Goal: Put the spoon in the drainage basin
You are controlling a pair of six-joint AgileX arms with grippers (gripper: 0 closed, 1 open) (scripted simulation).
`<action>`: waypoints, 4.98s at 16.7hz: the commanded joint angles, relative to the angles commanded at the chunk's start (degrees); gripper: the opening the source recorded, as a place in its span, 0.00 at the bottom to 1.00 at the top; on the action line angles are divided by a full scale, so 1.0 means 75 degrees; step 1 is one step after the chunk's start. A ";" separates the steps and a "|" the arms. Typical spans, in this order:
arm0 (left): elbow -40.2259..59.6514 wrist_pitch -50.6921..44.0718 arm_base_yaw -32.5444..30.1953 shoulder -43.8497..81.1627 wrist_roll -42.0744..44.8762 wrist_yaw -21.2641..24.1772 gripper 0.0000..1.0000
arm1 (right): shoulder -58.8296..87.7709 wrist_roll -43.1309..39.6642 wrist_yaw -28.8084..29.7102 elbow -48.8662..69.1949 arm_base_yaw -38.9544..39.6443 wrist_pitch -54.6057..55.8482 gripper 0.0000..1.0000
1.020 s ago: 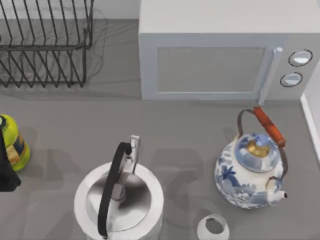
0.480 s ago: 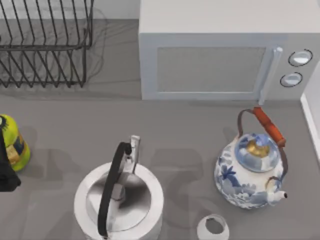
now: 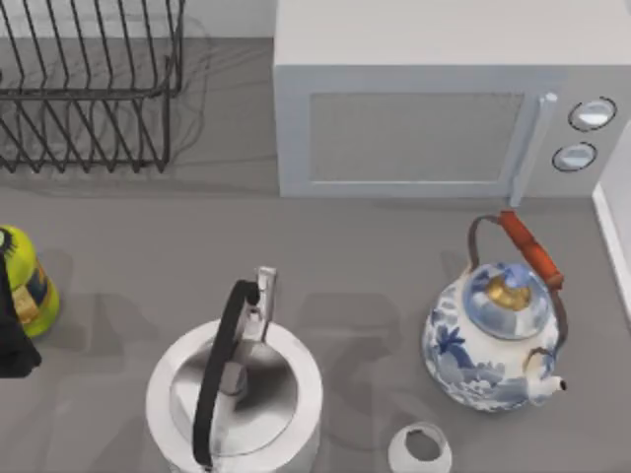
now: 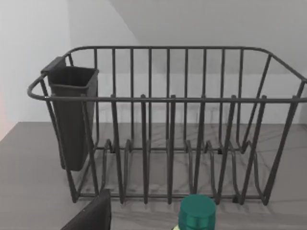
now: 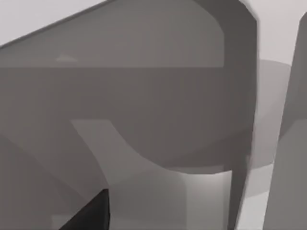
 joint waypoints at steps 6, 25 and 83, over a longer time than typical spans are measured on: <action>0.0000 0.0000 0.0000 0.0000 0.0000 0.0000 1.00 | 0.0000 0.0000 0.0000 0.0000 0.0000 0.0000 0.00; 0.0000 0.0000 0.0000 0.0000 0.0000 0.0000 1.00 | -0.1819 -0.0043 0.0102 0.2339 -0.0062 -0.3912 0.00; 0.0000 0.0000 0.0000 0.0000 0.0000 0.0000 1.00 | 0.7252 0.3153 0.0453 1.3405 0.3025 -0.6281 0.45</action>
